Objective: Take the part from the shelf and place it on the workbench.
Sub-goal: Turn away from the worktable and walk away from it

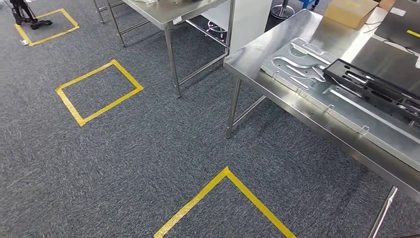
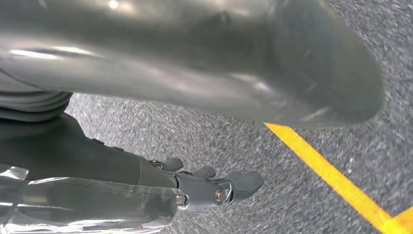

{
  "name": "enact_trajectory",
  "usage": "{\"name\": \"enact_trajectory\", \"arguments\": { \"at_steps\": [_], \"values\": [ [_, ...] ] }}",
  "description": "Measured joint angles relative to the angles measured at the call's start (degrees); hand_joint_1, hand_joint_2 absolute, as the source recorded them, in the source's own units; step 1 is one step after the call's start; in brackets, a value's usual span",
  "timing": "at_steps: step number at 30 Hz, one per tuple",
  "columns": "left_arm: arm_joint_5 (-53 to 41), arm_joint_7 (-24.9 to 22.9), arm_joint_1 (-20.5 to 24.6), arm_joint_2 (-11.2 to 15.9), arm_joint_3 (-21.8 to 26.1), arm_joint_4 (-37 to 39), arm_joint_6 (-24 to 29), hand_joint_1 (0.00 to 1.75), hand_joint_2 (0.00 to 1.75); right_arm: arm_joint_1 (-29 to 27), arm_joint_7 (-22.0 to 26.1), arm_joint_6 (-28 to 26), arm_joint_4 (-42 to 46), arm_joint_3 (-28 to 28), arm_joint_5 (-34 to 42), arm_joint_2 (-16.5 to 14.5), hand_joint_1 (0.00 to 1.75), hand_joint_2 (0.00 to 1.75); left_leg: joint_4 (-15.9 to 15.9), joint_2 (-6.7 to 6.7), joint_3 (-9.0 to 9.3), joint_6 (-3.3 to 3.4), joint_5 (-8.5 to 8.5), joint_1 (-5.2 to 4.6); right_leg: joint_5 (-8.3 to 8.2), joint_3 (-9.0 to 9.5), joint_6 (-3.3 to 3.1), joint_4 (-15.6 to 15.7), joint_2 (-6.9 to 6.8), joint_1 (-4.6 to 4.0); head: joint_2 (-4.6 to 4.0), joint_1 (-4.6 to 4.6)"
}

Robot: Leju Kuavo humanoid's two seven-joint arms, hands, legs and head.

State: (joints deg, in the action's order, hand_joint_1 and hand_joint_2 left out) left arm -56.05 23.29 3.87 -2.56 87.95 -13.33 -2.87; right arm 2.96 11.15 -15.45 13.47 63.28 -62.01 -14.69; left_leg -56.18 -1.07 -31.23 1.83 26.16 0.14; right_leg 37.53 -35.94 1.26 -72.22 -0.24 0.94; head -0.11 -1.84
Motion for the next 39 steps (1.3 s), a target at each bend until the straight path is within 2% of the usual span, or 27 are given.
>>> {"name": "enact_trajectory", "arguments": {
  "at_steps": [1,2,4,6,8,10,12,14,15,16,17,18,19,21,22,23,25,27,29,30,31,32,33,34,36,38,39],
  "values": [
    [-0.03,-0.24,0.01,0.00,0.00,0.00,0.11,0.00,0.00,-0.03,-0.13,0.00,-0.03,0.00,-0.05,0.07,0.00,0.00,-0.10,-0.62,-0.08,0.04,-0.01,-0.09,0.02,-1.02,-0.10,-1.74,0.08,-0.05,0.00,-0.01],
    [-0.04,-0.53,0.01,0.00,0.00,0.00,0.23,0.00,0.00,-0.05,-0.34,0.01,-0.06,0.00,-0.08,0.14,0.00,0.00,-0.25,-1.31,-0.12,0.03,0.02,-0.14,-1.14,-0.97,-0.22,-1.22,0.17,-0.09,0.00,-0.01],
    [-0.09,-1.01,0.02,0.00,0.00,0.00,0.36,0.00,0.00,-0.07,-0.76,0.04,-0.10,0.00,-0.14,0.29,0.00,0.00,-0.68,-2.71,-0.13,-0.10,0.17,-0.15,-5.65,2.03,-0.55,5.77,1.19,-0.10,0.00,-0.01],
    [-0.32,-1.50,0.09,0.03,-0.01,0.00,0.40,0.00,0.00,-0.06,-1.17,0.14,-0.15,-0.01,-0.27,0.48,0.00,0.00,-1.20,-3.82,-0.42,-0.49,0.36,-0.28,-8.26,4.88,-0.80,12.28,3.14,-0.10,0.00,-0.02],
    [-1.02,-2.16,0.10,0.16,-0.07,0.00,0.43,0.00,0.00,0.13,-1.14,0.34,-0.21,-0.03,-0.48,0.62,0.00,0.00,-1.37,-4.68,-0.87,-1.08,0.32,-0.29,-8.45,5.41,-1.06,13.80,3.65,-0.23,0.00,-0.07],
    [-2.46,-3.11,0.02,0.33,-0.38,0.01,0.50,0.00,0.00,0.38,-0.49,0.54,-0.22,-0.08,-0.80,0.67,0.00,0.00,-1.47,-5.27,-1.18,-1.73,0.28,-0.13,-8.78,5.49,-1.72,14.17,2.43,-0.20,0.00,-0.08],
    [-4.14,-4.21,0.00,0.43,-1.11,0.04,0.65,0.00,0.00,0.51,0.62,0.46,-0.22,-0.23,-1.14,0.74,0.00,0.00,-4.21,-3.42,-2.46,-2.35,2.03,-0.10,-9.05,5.67,-2.45,14.68,1.09,-0.04,0.00,-0.25],
    [-5.17,-4.90,0.17,0.49,-1.87,0.07,0.85,0.00,0.00,0.55,1.98,0.11,-0.22,-0.38,-1.23,0.81,0.00,0.00,-11.46,-0.57,-5.85,-2.95,5.88,0.05,-9.05,5.69,-2.83,14.82,-0.35,-0.14,0.00,-0.43],
    [-5.45,-5.03,0.27,0.51,-2.19,0.07,0.93,0.00,0.00,0.58,2.60,-0.03,-0.22,-0.42,-1.18,0.87,0.00,0.00,-15.32,0.12,-7.70,-3.21,7.48,0.20,-9.01,5.67,-2.89,14.81,-1.14,-0.21,0.00,-0.43],
    [-5.58,-5.06,0.30,0.52,-2.45,0.07,0.98,0.00,0.00,0.63,3.06,-0.12,-0.22,-0.42,-1.12,0.94,0.00,0.00,-17.76,0.45,-8.87,-3.38,8.14,0.33,-8.95,5.68,-2.90,14.80,-1.91,-0.25,0.00,-0.43],
    [-5.68,-5.06,0.28,0.52,-2.68,0.07,1.06,0.00,0.00,0.71,3.28,-0.15,-0.22,-0.42,-1.07,1.03,0.00,0.00,-18.03,0.64,-8.94,-3.46,7.66,0.42,-8.88,5.71,-2.86,14.79,-2.63,-0.27,0.00,-0.43],
    [-5.71,-5.05,0.22,0.54,-2.85,0.07,1.13,0.00,0.00,0.82,3.32,-0.15,-0.22,-0.42,-1.05,1.11,0.00,0.00,-15.71,0.93,-7.66,-3.44,6.10,0.49,-8.79,5.82,-2.79,14.79,-3.29,-0.27,0.00,-0.44],
    [-5.66,-5.03,0.19,0.57,-2.95,0.07,1.20,0.00,0.00,0.93,3.14,-0.14,-0.23,-0.42,-1.05,1.16,0.00,0.00,-11.52,1.69,-5.37,-3.28,4.01,0.49,-8.69,5.99,-2.67,14.79,-3.89,-0.28,0.00,-0.44],
    [-5.42,-4.92,0.31,0.67,-3.01,0.07,1.23,0.00,0.00,1.05,2.57,-0.13,-0.25,-0.42,-1.05,1.21,0.00,0.00,-3.49,4.12,-1.15,-2.62,1.36,0.03,-8.43,6.37,-2.24,14.78,-4.98,-0.46,0.00,-0.40],
    [-5.28,-4.85,0.36,0.70,-3.01,0.07,1.23,0.00,0.00,1.09,2.30,-0.13,-0.27,-0.42,-1.05,1.23,0.00,0.00,-1.47,4.90,-0.20,-2.27,0.98,-0.23,-8.31,6.51,-1.95,14.77,-5.43,-0.55,0.00,-0.39],
    [-5.11,-4.79,0.36,0.75,-3.02,0.07,1.23,0.00,0.00,1.14,2.04,-0.13,-0.29,-0.42,-1.06,1.25,0.00,0.00,-0.89,5.05,-0.06,-1.99,1.13,-0.48,-8.22,6.63,-1.63,14.81,-5.89,-0.61,0.00,-0.37],
    [-4.78,-4.71,0.12,0.81,-3.02,0.07,1.24,0.00,0.00,1.28,1.53,-0.13,-0.32,-0.42,-1.07,1.27,0.00,0.00,-0.58,3.78,-0.06,-1.44,0.83,-0.39,-7.98,6.95,-0.95,14.83,-6.38,-0.52,0.00,-0.37],
    [-4.54,-4.61,-0.04,0.81,-3.02,0.07,1.28,0.00,0.00,1.28,1.09,-0.13,-0.34,-0.42,-1.09,1.29,0.00,0.00,0.05,2.61,0.24,-0.71,0.31,-0.08,-6.27,6.27,-0.44,12.75,-4.12,-0.36,0.00,-0.29],
    [-4.39,-4.44,0.07,0.79,-3.02,0.07,1.32,0.00,0.00,1.13,0.78,-0.13,-0.40,-0.42,-1.11,1.31,0.00,0.00,0.29,1.46,0.24,-0.20,-0.02,0.00,-2.49,3.10,-0.32,6.07,-0.93,-0.24,0.00,-0.20],
    [-4.30,-4.35,0.13,0.79,-3.02,0.07,1.34,0.00,0.00,1.06,0.64,-0.13,-0.43,-0.42,-1.11,1.33,0.00,0.00,0.26,0.76,0.13,-0.08,-0.07,-0.06,-0.77,1.02,-0.31,1.99,-0.21,-0.22,0.00,-0.18],
    [-4.22,-4.28,0.16,0.79,-3.02,0.07,1.36,0.00,0.00,1.02,0.55,-0.13,-0.45,-0.42,-1.10,1.34,0.00,0.00,0.20,-0.01,0.09,-0.05,-0.08,-0.10,-0.04,-0.58,-0.28,-0.95,0.05,-0.21,0.00,-0.19],
    [-4.17,-4.24,0.15,0.79,-3.02,0.07,1.39,0.00,0.00,0.99,0.51,-0.14,-0.46,-0.42,-1.05,1.37,0.00,0.00,0.12,-0.82,0.10,-0.06,-0.05,-0.12,-0.50,-1.31,-0.27,-1.93,0.15,-0.20,0.00,-0.18],
    [-4.22,-4.22,0.13,0.79,-3.02,0.07,1.42,0.00,0.00,0.97,0.51,-0.15,-0.48,-0.42,-0.97,1.41,0.00,0.00,0.00,-1.62,0.16,-0.12,0.01,-0.11,-2.18,-0.91,-0.29,-0.46,0.28,-0.17,0.00,-0.18],
    [-4.32,-4.19,0.12,0.78,-3.02,0.07,1.46,0.00,0.00,0.94,0.59,-0.19,-0.48,-0.42,-0.86,1.48,0.00,0.00,-0.18,-2.39,0.23,-0.24,0.11,-0.08,-4.59,0.44,-0.36,2.96,0.64,-0.12,0.00,-0.17],
    [-4.51,-3.99,0.15,0.73,-3.02,0.08,1.55,0.00,0.00,0.74,0.84,-0.28,-0.48,-0.36,-0.61,1.72,0.00,0.00,-0.77,-3.78,0.02,-0.68,0.44,-0.06,-8.20,3.45,-0.58,10.45,3.02,0.05,0.00,-0.18],
    [-4.59,-3.59,0.18,0.67,-3.02,0.08,1.69,0.00,0.00,0.54,1.05,-0.34,-0.48,-0.19,-0.31,1.98,0.00,0.00,-1.18,-4.91,-0.50,-1.36,0.62,0.00,-8.98,4.54,-0.87,13.53,4.49,0.01,0.00,-0.21],
    [-4.61,-3.39,0.15,0.66,-3.02,0.08,1.77,0.00,0.00,0.50,1.10,-0.34,-0.47,-0.07,-0.14,2.13,0.00,0.00,-1.21,-5.44,-0.70,-1.73,0.59,0.02,-9.00,4.53,-1.06,13.67,4.11,-0.08,0.00,-0.22]
  ]
}}
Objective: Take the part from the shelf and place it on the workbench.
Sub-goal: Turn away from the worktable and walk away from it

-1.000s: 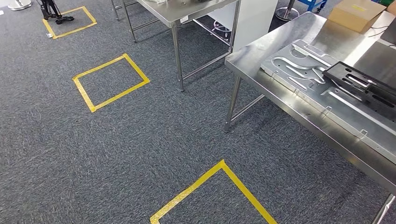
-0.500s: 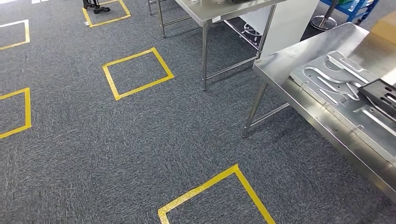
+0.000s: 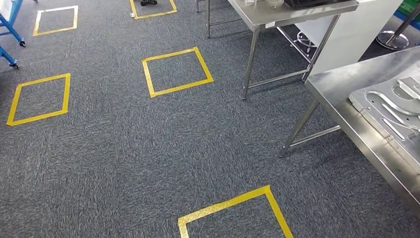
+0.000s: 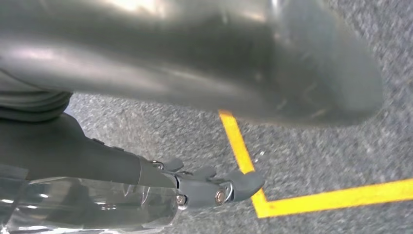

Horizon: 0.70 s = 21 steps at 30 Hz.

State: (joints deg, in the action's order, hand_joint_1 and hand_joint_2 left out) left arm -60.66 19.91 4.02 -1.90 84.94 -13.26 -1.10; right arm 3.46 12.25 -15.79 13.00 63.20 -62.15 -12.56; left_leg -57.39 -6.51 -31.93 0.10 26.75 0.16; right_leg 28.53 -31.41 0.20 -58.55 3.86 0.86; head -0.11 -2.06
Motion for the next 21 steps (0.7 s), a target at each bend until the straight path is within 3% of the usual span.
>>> {"name": "enact_trajectory", "arguments": {
  "at_steps": [1,3,5,7,8,9,12,14,16,17,19,21],
  "values": [
    [-0.02,0.17,-0.08,0.00,0.00,0.00,0.08,0.00,0.00,-0.06,-0.02,0.07,0.01,0.10,0.19,0.13,0.00,0.00,0.04,-0.33,-0.10,-0.31,0.00,0.12,-0.10,0.13,-0.34,0.19,-0.68,0.03,0.00,-0.01],
    [-0.01,0.38,-0.14,-0.10,0.00,0.02,0.23,0.00,0.00,-0.38,-0.26,0.37,0.01,0.26,0.49,0.49,0.00,0.00,-1.69,1.51,-0.90,-0.80,1.17,0.10,-0.29,0.56,-1.14,0.79,-2.04,0.15,0.00,-0.10],
    [0.05,0.45,0.11,-0.22,0.00,0.03,0.41,0.00,0.00,-0.88,-0.73,0.83,0.02,0.43,0.68,0.92,0.00,0.00,-7.83,4.65,-3.83,-1.27,4.54,0.17,-0.27,0.84,-1.69,1.14,-3.58,0.04,0.00,-0.26],
    [0.07,0.32,0.37,-0.24,0.00,0.03,0.59,0.00,0.00,-1.27,-1.23,1.28,0.02,0.68,0.79,1.36,0.00,0.00,-15.14,5.78,-7.54,-1.72,7.50,0.50,-0.08,0.91,-1.81,1.13,-5.15,-0.14,0.00,-0.32],
    [0.07,0.19,0.36,-0.24,0.00,0.03,0.68,0.00,0.00,-1.37,-1.46,1.43,0.03,0.82,0.84,1.57,0.00,0.00,-16.69,5.95,-8.35,-1.88,7.59,0.65,0.04,0.99,-1.76,1.13,-5.87,-0.18,0.00,-0.32],
    [0.06,0.03,0.30,-0.24,0.00,0.03,0.81,0.00,0.00,-1.41,-1.69,1.52,0.03,0.95,0.86,1.74,0.00,0.00,-15.74,6.14,-7.86,-1.98,6.46,0.80,0.18,1.15,-1.66,1.12,-6.53,-0.18,0.00,-0.33],
    [0.05,-0.31,0.35,-0.25,0.00,0.03,1.28,0.00,0.00,-1.45,-2.31,1.56,0.02,1.28,0.86,2.00,0.00,0.00,-4.17,8.56,-1.85,-1.87,1.04,0.86,0.84,2.01,-0.94,1.08,-8.32,-0.26,0.00,-0.32],
    [0.07,-0.35,0.48,-0.25,0.00,0.03,1.49,0.00,0.00,-1.39,-2.77,1.55,0.02,1.48,0.83,2.09,0.00,0.00,-0.41,9.56,0.03,-1.25,0.18,0.45,1.20,2.41,-0.22,1.06,-9.16,-0.44,0.00,-0.25],
    [0.09,-0.25,0.36,-0.21,0.00,0.03,1.68,0.00,0.00,-1.12,-3.11,1.54,0.01,1.62,0.74,2.13,0.00,0.00,-0.20,8.56,-0.06,-0.42,0.15,0.18,1.34,2.71,0.51,1.22,-9.85,-0.42,0.00,-0.22],
    [0.10,-0.10,0.27,-0.19,0.00,0.03,1.78,0.00,0.00,-1.02,-3.29,1.54,0.01,1.63,0.67,2.15,0.00,0.00,0.01,8.07,-0.01,-0.04,0.03,0.21,1.62,2.80,0.86,1.05,-9.48,-0.29,0.00,-0.20],
    [0.10,0.21,0.27,-0.16,0.00,0.03,2.03,0.00,0.00,-1.09,-3.63,1.54,0.01,1.66,0.40,2.19,0.00,0.00,0.45,7.08,0.22,0.72,-0.29,0.40,3.73,1.56,1.29,-1.84,-7.01,-0.08,0.00,-0.13],
    [0.05,0.45,0.36,-0.15,0.00,0.03,2.25,0.00,0.00,-1.43,-3.91,1.51,0.00,1.67,-0.12,2.22,0.00,0.00,0.51,6.03,0.20,1.16,-0.34,0.24,7.37,-2.31,1.28,-9.28,-4.58,-0.10,0.00,-0.05]
  ]
}}
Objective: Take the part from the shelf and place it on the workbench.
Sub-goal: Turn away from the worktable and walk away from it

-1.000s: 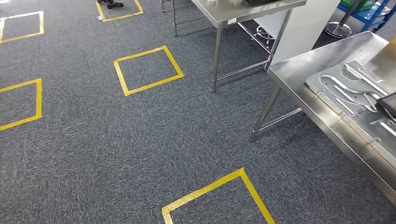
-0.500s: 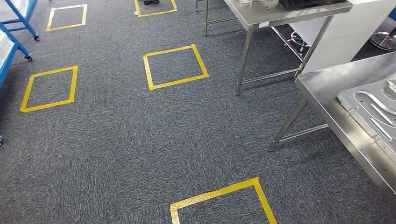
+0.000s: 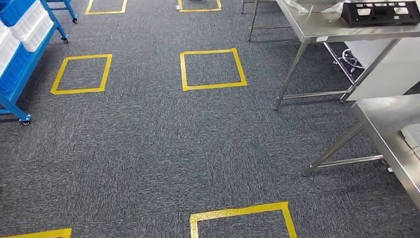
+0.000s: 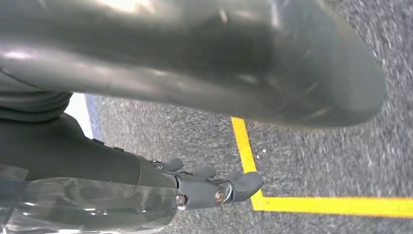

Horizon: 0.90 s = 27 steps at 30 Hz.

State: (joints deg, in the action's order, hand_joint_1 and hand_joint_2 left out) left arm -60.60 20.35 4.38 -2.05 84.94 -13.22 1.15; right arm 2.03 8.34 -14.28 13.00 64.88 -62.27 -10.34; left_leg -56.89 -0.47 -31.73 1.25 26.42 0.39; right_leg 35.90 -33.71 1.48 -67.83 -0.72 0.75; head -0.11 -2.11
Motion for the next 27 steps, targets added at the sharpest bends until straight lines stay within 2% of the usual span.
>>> {"name": "enact_trajectory", "arguments": {
  "at_steps": [1,2,3,4,5,7,8,9,11,12,13,15,16,17,18,19,21,22,23,24,26,27],
  "values": [
    [-0.04,0.08,0.03,0.00,0.00,0.00,0.05,0.00,0.00,-0.14,-0.09,-0.07,-0.01,-0.01,-0.58,0.01,0.00,0.00,-0.02,-0.63,0.01,0.13,0.05,-0.19,1.22,-2.12,-0.10,-3.73,0.33,-0.07,0.00,0.02],
    [-0.09,0.13,0.03,0.00,0.00,0.00,0.09,0.00,0.00,-0.27,-0.13,-0.16,-0.01,-0.06,-1.30,0.02,0.00,0.00,-0.05,-1.34,0.08,0.26,0.11,-0.45,1.41,-3.67,-0.30,-6.11,0.46,-0.20,0.00,0.01],
    [-0.13,0.16,0.00,0.00,0.00,0.00,0.09,0.00,0.00,-0.36,-0.11,-0.27,-0.02,-0.13,-2.10,0.04,0.00,0.00,-0.08,-2.07,0.22,0.37,0.18,-0.69,0.34,-4.14,-0.63,-6.17,0.57,-0.36,0.00,0.01],
    [-0.14,0.24,-0.02,-0.01,0.00,0.00,0.09,0.00,0.00,-0.44,-0.02,-0.39,-0.01,-0.25,-2.96,0.09,0.00,0.00,-0.09,-2.84,0.42,0.47,0.26,-0.90,-1.77,-3.52,-1.12,-3.95,0.83,-0.62,0.00,-0.01],
    [-0.12,0.35,-0.03,-0.03,0.00,0.00,0.09,0.00,0.00,-0.54,0.12,-0.47,-0.01,-0.40,-3.58,0.16,0.00,0.00,-0.10,-3.59,0.65,0.54,0.34,-1.04,-4.49,-2.05,-1.73,-0.04,1.53,-0.99,0.00,0.00],
    [0.02,0.71,0.10,-0.27,0.00,0.05,0.09,0.00,0.00,-0.72,0.42,-0.66,-0.01,-0.67,-4.27,0.45,0.00,0.00,-0.13,-4.91,0.82,0.49,0.49,-1.07,-7.98,0.89,-2.97,7.28,4.10,-1.46,0.00,-0.07],
    [0.14,0.87,0.17,-0.38,0.00,0.08,0.09,0.00,0.00,-0.78,0.53,-0.77,-0.01,-0.76,-4.34,0.57,0.00,0.00,-0.14,-5.46,0.72,0.36,0.51,-0.95,-8.57,1.66,-3.31,9.23,5.00,-1.61,0.00,-0.04],
    [0.27,0.99,0.18,-0.45,0.00,0.11,0.11,0.00,0.00,-0.78,0.61,-0.88,-0.01,-0.82,-4.30,0.66,0.00,0.00,-0.10,-6.06,0.54,0.15,0.50,-0.77,-8.44,1.91,-3.50,9.92,5.35,-1.65,0.00,-0.03],
    [0.54,1.07,-0.01,-0.33,0.00,0.11,0.25,0.00,0.00,-0.70,0.67,-1.05,0.01,-0.95,-4.17,0.65,0.00,0.00,0.02,-6.93,0.34,-0.30,0.47,-0.64,-8.70,2.42,-3.55,10.91,4.11,-1.49,0.00,0.09],
    [0.64,1.04,-0.12,-0.26,0.00,0.12,0.34,0.00,0.00,-0.74,0.62,-1.10,0.01,-1.00,-4.13,0.64,0.00,0.00,-0.50,-6.26,0.14,-0.54,0.91,-0.76,-8.89,2.95,-3.63,11.69,3.40,-1.27,-0.01,0.05],
    [0.68,0.97,-0.13,-0.20,0.00,0.13,0.48,0.00,0.00,-0.86,0.57,-1.13,0.01,-1.04,-4.13,0.64,0.00,0.00,-1.99,-4.95,-0.51,-0.82,1.88,-0.87,-9.09,3.55,-3.70,12.50,2.55,-1.03,-0.01,-0.04],
    [0.43,0.61,0.03,-0.16,0.00,0.15,1.08,0.00,0.00,-1.18,0.41,-1.14,0.01,-1.05,-4.17,0.63,0.00,0.00,-8.33,-1.67,-3.60,-1.57,5.24,-0.62,-9.09,4.42,-3.76,13.37,0.82,-0.85,-0.01,-0.21],
    [0.19,0.49,0.11,-0.15,0.00,0.15,1.46,0.00,0.00,-1.26,0.36,-1.11,0.00,-1.05,-4.18,0.63,0.00,0.00,-11.99,-0.86,-5.57,-2.01,6.77,-0.24,-8.93,4.59,-3.70,13.39,-0.04,-0.81,0.00,-0.26],
    [-0.04,0.55,0.10,-0.14,0.00,0.15,1.82,0.00,0.00,-1.29,0.30,-1.07,0.00,-1.05,-4.18,0.62,0.00,0.00,-14.60,-0.44,-7.05,-2.47,7.45,0.19,-8.69,4.72,-3.53,13.31,-0.83,-0.72,-0.01,-0.25],
    [-0.25,0.85,0.03,-0.14,-0.01,0.15,2.05,0.00,0.00,-1.29,0.27,-1.03,-0.01,-1.05,-4.13,0.62,0.00,0.00,-15.28,-0.19,-7.58,-2.94,7.02,0.62,-8.41,4.85,-3.28,13.16,-1.57,-0.56,-0.01,-0.25],
    [-0.42,1.40,-0.06,-0.16,-0.04,0.15,2.24,0.00,0.00,-1.27,0.26,-1.01,-0.01,-1.05,-4.01,0.61,0.00,0.00,-13.60,0.12,-6.89,-3.43,5.48,1.05,-8.09,5.00,-2.93,12.92,-2.23,-0.33,-0.01,-0.26],
    [-0.85,2.80,-0.17,-0.55,-0.30,0.17,2.47,0.00,0.00,-1.24,0.25,-1.05,0.01,-1.03,-3.59,0.56,0.00,0.00,-6.27,1.70,-3.33,-4.33,1.55,1.71,-7.17,5.28,-2.03,12.13,-3.45,0.10,0.00,-0.29],
    [-1.01,3.42,-0.16,-0.90,-0.52,0.19,2.53,0.00,0.00,-1.24,0.25,-1.10,0.03,-1.00,-3.37,0.54,0.00,0.00,-3.19,2.36,-1.78,-4.38,0.30,1.79,-6.64,5.36,-1.48,11.59,-3.96,0.16,0.00,-0.25],
    [-1.13,3.87,-0.18,-1.27,-0.75,0.21,2.56,0.00,0.00,-1.19,0.30,-1.15,0.04,-0.97,-3.20,0.50,0.00,0.00,-1.51,2.75,-0.95,-4.15,-0.17,1.71,-6.23,5.44,-1.01,11.16,-4.32,0.16,0.00,-0.14],
    [-1.19,4.12,-0.24,-1.58,-0.92,0.22,2.55,0.00,0.00,-1.10,0.37,-1.19,0.04,-0.94,-3.10,0.46,0.00,0.00,-1.19,2.73,-0.83,-3.69,0.00,1.45,-5.97,5.50,-0.58,10.91,-4.60,0.15,0.00,-0.04],
    [-1.15,4.22,-0.42,-1.73,-1.08,0.22,2.49,0.00,0.00,-0.78,0.72,-1.19,0.03,-0.92,-3.03,0.32,0.00,0.00,-1.32,1.78,-1.01,-2.52,0.03,1.10,-5.71,5.73,0.10,10.83,-4.96,0.47,0.00,0.16],
    [-1.13,4.12,-0.48,-1.74,-1.11,0.22,2.43,0.00,0.00,-0.68,0.94,-1.18,0.03,-0.92,-3.05,0.26,0.00,0.00,-1.24,1.38,-1.02,-2.04,-0.02,1.02,-5.27,5.69,0.37,10.51,-4.39,0.71,0.00,0.19]
  ]
}}
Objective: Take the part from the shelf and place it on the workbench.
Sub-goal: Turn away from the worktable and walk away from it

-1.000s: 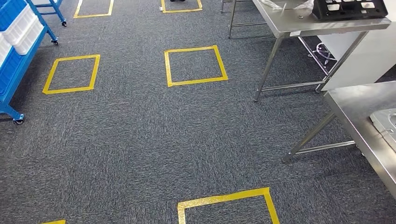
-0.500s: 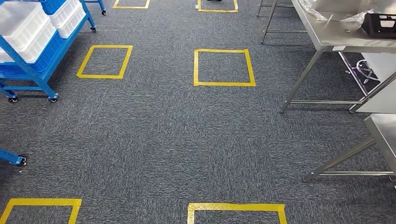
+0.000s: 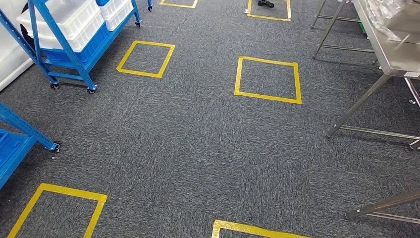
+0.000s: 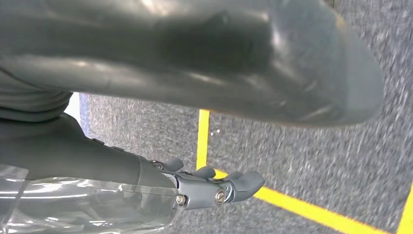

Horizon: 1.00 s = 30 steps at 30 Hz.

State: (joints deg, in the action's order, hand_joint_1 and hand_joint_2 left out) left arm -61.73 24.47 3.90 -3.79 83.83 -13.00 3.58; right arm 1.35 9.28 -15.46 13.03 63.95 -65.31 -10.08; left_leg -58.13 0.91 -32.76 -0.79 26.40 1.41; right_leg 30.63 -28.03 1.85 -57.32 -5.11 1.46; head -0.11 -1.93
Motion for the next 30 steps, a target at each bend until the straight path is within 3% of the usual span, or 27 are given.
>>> {"name": "enact_trajectory", "arguments": {
  "at_steps": [2,4,5,6,7,8,10,12,14,15,17,19,21,22,23,26,28,30],
  "values": [
    [0.03,-0.30,0.03,-0.01,-0.05,0.00,-0.14,0.00,0.00,0.02,0.49,0.02,-0.02,0.00,-0.15,-0.11,0.00,0.00,0.27,-0.86,0.02,0.82,-0.20,-0.05,2.66,-1.75,0.16,-3.86,2.43,0.25,0.00,0.08],
    [0.03,-0.62,0.14,-0.01,-0.10,0.00,-0.22,0.00,0.00,-0.21,0.87,0.03,-0.04,0.01,-0.37,-0.20,0.00,0.00,0.28,-1.86,-0.09,1.27,-0.27,-0.35,6.31,-5.82,-0.20,-11.78,4.46,0.06,0.00,0.12],
    [0.03,-0.77,0.18,0.01,-0.12,0.00,-0.23,0.00,0.00,-0.35,1.01,0.03,-0.04,0.02,-0.49,-0.24,0.00,0.00,0.26,-2.50,-0.11,1.42,-0.27,-0.55,7.24,-7.73,-0.45,-15.12,4.75,-0.11,0.00,0.13],
    [0.03,-0.97,0.19,0.02,-0.13,0.00,-0.23,0.00,0.00,-0.46,1.13,0.03,-0.04,0.05,-0.61,-0.24,0.00,0.00,0.23,-3.21,-0.08,1.53,-0.26,-0.76,7.04,-8.84,-0.75,-16.69,4.88,-0.31,0.00,0.13],
    [0.04,-1.18,0.19,0.03,-0.14,0.00,-0.23,0.00,0.00,-0.53,1.19,0.05,-0.04,0.09,-0.70,-0.24,0.00,0.00,0.20,-3.96,-0.01,1.59,-0.24,-0.94,5.66,-8.92,-1.16,-16.00,5.07,-0.55,0.00,0.12],
    [0.07,-1.43,0.18,0.03,-0.14,0.00,-0.23,0.00,0.00,-0.56,1.24,0.09,-0.04,0.13,-0.81,-0.24,0.00,0.00,0.18,-4.76,0.09,1.60,-0.24,-1.06,3.40,-7.97,-1.66,-13.17,5.52,-0.83,0.00,0.13],
    [0.15,-1.92,0.22,0.01,-0.14,0.00,-0.24,0.00,0.00,-0.61,1.26,0.16,-0.04,0.23,-0.97,-0.18,0.00,0.00,0.12,-6.19,0.16,1.51,-0.24,-1.18,-0.76,-4.99,-2.65,-5.39,8.11,-1.37,0.00,0.11],
    [0.33,-2.30,0.31,-0.03,-0.13,0.00,-0.24,0.00,0.00,-0.60,1.18,0.26,-0.03,0.30,-1.18,-0.12,0.00,0.00,0.12,-7.37,-0.05,1.18,-0.34,-1.17,-2.13,-3.43,-3.03,-1.41,9.73,-1.69,0.00,0.11],
    [0.49,-2.60,0.25,0.04,-0.11,0.00,-0.24,0.00,0.00,-0.51,1.03,0.41,-0.03,0.31,-1.42,-0.11,0.00,0.00,0.36,-8.55,-0.29,0.58,-0.59,-1.16,-2.25,-3.24,-3.16,-0.99,8.66,-1.67,0.00,0.11],
    [0.52,-2.73,0.18,0.12,-0.12,0.00,-0.24,0.00,0.00,-0.47,0.91,0.55,-0.03,0.31,-1.54,-0.11,0.00,0.00,0.18,-8.20,-0.42,0.32,-0.44,-1.22,-2.43,-3.05,-3.36,-0.63,7.92,-1.54,0.00,0.10],
    [0.49,-2.99,0.20,0.27,-0.13,0.01,-0.25,0.00,0.00,-0.48,0.64,0.95,-0.03,0.31,-1.74,-0.13,0.00,0.00,-2.68,-5.41,-1.74,-0.16,1.63,-1.44,-2.79,-2.72,-3.91,0.16,6.32,-1.24,0.00,-0.09],
    [0.36,-3.22,0.50,0.29,-0.14,0.02,-0.25,0.00,0.00,-0.62,0.43,1.38,-0.03,0.33,-1.82,-0.11,0.00,0.00,-9.77,-2.33,-4.96,-0.56,5.72,-1.29,-2.81,-2.71,-4.25,0.32,4.69,-1.38,0.00,-0.26],
    [0.09,-3.31,0.70,0.38,-0.16,0.02,-0.24,0.00,0.00,-0.58,0.45,1.96,-0.04,0.40,-1.70,-0.08,0.00,0.00,-15.38,-1.58,-7.39,-0.99,7.82,-1.00,-2.72,-2.80,-4.27,0.27,3.02,-1.47,0.00,-0.25],
    [-0.06,-3.31,0.72,0.48,-0.19,0.02,-0.24,0.00,0.00,-0.48,0.60,2.27,-0.04,0.44,-1.63,-0.07,0.00,0.00,-15.22,-1.38,-7.07,-1.14,7.23,-0.89,-2.67,-2.80,-4.22,0.23,2.26,-1.46,0.00,-0.25],
    [-0.22,-3.30,0.73,0.64,-0.23,0.02,-0.24,0.00,0.00,-0.34,0.86,2.55,-0.04,0.46,-1.57,-0.06,0.00,0.00,-12.71,-1.06,-5.54,-1.23,5.71,-0.81,-2.59,-2.73,-4.11,0.17,1.56,-1.44,0.00,-0.26],
    [-0.59,-3.27,1.06,1.24,-0.36,0.02,-0.20,0.00,0.00,-0.01,1.91,3.08,-0.04,0.49,-1.55,-0.09,0.00,0.00,-1.22,1.76,1.02,-0.68,1.28,-1.02,-2.14,-2.35,-3.42,-0.20,-0.25,-1.61,0.00,-0.21],
    [-0.76,-3.24,1.27,1.65,-0.46,0.02,-0.19,0.00,0.00,0.25,2.54,3.19,-0.04,0.49,-1.58,-0.14,0.00,0.00,0.99,2.17,2.01,0.07,0.85,-1.33,-1.92,-2.10,-2.86,-0.33,-1.19,-1.75,0.00,-0.12],
    [-0.82,-3.17,1.24,1.99,-0.60,0.02,-0.22,0.00,0.00,0.66,3.08,3.25,-0.04,0.49,-1.78,-0.16,0.00,0.00,1.33,1.02,1.99,0.73,0.51,-1.21,-1.69,-1.82,-2.31,-0.43,-1.60,-1.61,0.00,-0.08]
  ]
}}
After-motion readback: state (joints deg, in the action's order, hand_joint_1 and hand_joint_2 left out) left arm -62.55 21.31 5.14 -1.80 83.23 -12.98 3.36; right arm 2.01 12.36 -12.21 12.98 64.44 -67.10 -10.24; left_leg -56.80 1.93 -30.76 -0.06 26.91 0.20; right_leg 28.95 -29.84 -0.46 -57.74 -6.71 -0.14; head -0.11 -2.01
